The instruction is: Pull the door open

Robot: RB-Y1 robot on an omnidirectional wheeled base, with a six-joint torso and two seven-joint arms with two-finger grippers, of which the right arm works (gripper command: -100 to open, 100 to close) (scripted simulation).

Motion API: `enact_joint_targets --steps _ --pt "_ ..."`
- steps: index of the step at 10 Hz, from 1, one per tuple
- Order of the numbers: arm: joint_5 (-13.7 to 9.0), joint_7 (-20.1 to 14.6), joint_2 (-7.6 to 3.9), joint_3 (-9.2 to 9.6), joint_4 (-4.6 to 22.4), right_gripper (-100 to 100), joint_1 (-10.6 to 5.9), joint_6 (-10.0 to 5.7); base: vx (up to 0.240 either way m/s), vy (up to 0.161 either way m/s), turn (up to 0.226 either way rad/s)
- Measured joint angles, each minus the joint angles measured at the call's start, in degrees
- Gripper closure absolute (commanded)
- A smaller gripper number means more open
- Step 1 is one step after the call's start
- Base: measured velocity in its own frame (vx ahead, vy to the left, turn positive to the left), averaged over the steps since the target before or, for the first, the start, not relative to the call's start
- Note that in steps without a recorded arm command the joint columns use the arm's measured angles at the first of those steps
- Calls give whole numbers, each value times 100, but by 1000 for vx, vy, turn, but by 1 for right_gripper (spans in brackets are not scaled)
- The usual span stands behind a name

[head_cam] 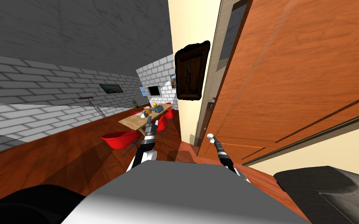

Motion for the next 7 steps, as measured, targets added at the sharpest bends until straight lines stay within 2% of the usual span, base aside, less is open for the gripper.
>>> enact_joint_targets --steps 1,2,3,4,5,7 --pt "-127 -170 -32 63 -20 100 13 38 -53 -31 43" --pt "-190 -313 -54 96 125 100 -80 -3 -49 -22 48" --pt "-288 -460 -34 145 12 100 -15 38 -41 -16 27" --pt "-339 -573 -36 176 25 100 -39 70 -45 -18 69" --pt "-442 -706 -48 214 156 100 -105 27 -35 -15 32" --pt "-591 -945 -49 290 82 100 -62 76 -36 -26 66"
